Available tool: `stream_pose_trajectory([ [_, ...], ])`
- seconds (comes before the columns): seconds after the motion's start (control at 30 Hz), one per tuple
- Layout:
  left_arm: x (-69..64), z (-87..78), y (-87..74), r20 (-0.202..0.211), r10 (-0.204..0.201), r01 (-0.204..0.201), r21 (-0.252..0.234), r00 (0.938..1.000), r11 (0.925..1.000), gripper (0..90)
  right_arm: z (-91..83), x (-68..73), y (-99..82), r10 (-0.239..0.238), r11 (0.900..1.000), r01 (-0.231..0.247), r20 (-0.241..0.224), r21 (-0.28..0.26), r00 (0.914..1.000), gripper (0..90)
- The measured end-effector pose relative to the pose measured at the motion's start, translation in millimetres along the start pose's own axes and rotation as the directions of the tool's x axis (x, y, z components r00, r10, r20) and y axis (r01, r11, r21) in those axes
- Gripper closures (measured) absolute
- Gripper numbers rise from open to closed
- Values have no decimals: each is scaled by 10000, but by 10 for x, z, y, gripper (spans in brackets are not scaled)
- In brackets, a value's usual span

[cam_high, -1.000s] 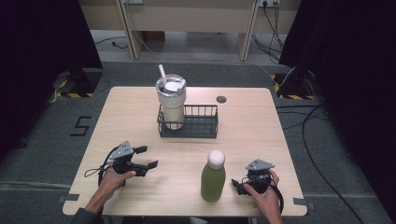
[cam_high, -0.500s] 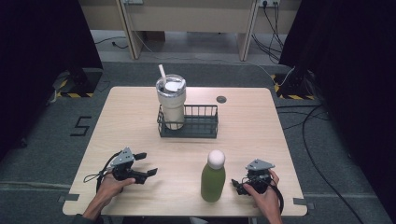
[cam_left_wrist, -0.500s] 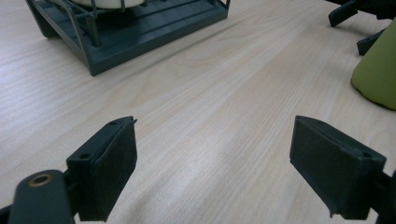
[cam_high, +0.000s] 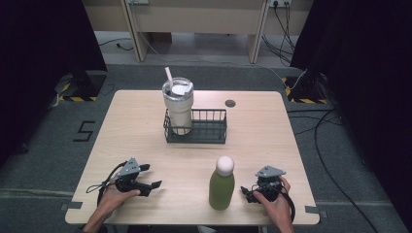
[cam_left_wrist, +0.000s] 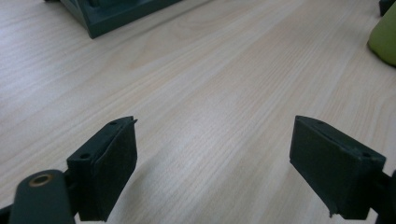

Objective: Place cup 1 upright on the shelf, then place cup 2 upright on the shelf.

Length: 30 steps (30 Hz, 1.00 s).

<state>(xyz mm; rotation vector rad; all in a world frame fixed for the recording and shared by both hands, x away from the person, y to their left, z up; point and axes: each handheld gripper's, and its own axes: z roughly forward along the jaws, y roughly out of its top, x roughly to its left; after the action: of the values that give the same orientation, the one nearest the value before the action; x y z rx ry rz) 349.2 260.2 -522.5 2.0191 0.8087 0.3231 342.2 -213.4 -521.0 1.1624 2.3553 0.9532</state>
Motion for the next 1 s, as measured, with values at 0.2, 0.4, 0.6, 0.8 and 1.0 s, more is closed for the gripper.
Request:
stream_pose_trajectory([
  [0.2,-31,-7,-24,-117,166,-160,521,9998,9985,148,-1,2,0,-23,10000,23,-30,8,10000,4],
  [0.4,-65,16,-39,-470,513,-449,1281,9976,9907,139,0,2,0,-40,10000,40,-50,-8,10000,4],
  [0.6,-63,14,-40,-552,437,-362,1302,9975,9908,131,1,2,-1,-59,10000,59,-46,-16,10000,4],
  [0.8,-66,16,-41,-544,434,-360,1289,9976,9910,127,1,2,-1,-59,10000,59,-48,-17,10000,4],
  [1.0,-65,16,-41,-551,428,-353,1291,9976,9910,126,0,1,-1,-82,10000,82,-44,-24,10000,7],
])
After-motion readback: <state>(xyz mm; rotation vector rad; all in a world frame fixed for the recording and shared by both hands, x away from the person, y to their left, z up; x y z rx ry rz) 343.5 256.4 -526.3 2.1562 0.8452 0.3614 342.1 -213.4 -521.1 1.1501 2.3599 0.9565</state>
